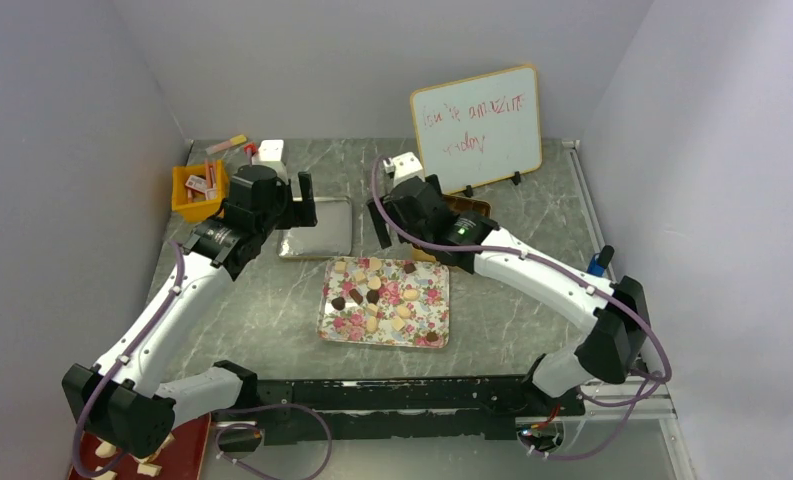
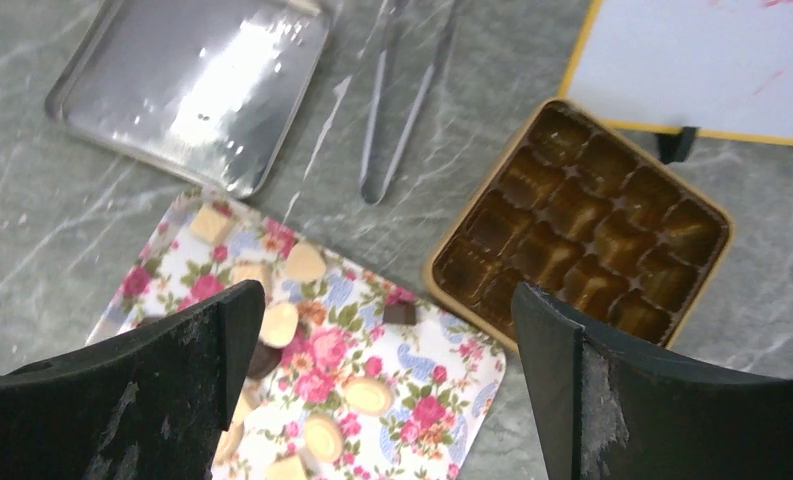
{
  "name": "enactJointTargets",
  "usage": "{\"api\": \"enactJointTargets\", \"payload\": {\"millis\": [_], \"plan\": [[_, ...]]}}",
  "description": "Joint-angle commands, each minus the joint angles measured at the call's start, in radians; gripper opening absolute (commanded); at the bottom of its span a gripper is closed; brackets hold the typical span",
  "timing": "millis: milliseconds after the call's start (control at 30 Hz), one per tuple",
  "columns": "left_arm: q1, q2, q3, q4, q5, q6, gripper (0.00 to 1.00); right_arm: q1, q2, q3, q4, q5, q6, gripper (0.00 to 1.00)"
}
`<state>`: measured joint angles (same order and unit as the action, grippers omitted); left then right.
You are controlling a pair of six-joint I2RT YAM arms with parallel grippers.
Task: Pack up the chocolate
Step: Pick up the clamp at the center of the board.
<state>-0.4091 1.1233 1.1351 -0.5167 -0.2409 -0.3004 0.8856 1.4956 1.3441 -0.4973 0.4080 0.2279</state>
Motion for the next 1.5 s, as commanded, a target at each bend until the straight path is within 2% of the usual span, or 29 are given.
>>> {"api": "enactJointTargets", "payload": {"millis": [0,133,300,467,567,633,867,1133,1467], "plan": [[-0.003,-0.012,0.027,0.036,-0.027,0.015,0.96,0.007,-0.080,-0.039,0.177,0.192,-0.032,1.00],[-0.003,-0.022,0.013,0.062,-0.028,0.003,0.97,0.007,-0.063,-0.029,0.240,0.247,-0.131,1.00],[-0.004,-0.029,0.014,0.086,-0.028,-0.008,0.97,0.005,-0.120,-0.115,0.422,0.155,-0.240,0.99],[-0.003,-0.036,0.019,0.098,-0.047,0.006,0.96,-0.004,-0.147,-0.159,0.538,0.076,-0.258,0.96],[-0.002,-0.040,0.017,0.105,-0.063,0.010,0.96,-0.004,-0.085,-0.117,0.513,0.093,-0.263,0.95],[-0.002,-0.043,0.010,0.115,-0.066,0.008,0.96,-0.005,-0.035,-0.093,0.503,0.123,-0.266,0.99],[-0.002,-0.033,-0.015,0.147,-0.062,-0.008,0.96,-0.004,0.144,0.004,0.409,0.125,-0.230,1.00],[-0.001,-0.031,-0.029,0.159,-0.075,0.006,0.96,-0.007,0.241,0.016,0.425,0.087,-0.174,1.00],[-0.002,-0.013,-0.033,0.172,-0.081,0.029,0.96,-0.041,0.396,0.106,0.408,0.026,-0.129,1.00]]}}
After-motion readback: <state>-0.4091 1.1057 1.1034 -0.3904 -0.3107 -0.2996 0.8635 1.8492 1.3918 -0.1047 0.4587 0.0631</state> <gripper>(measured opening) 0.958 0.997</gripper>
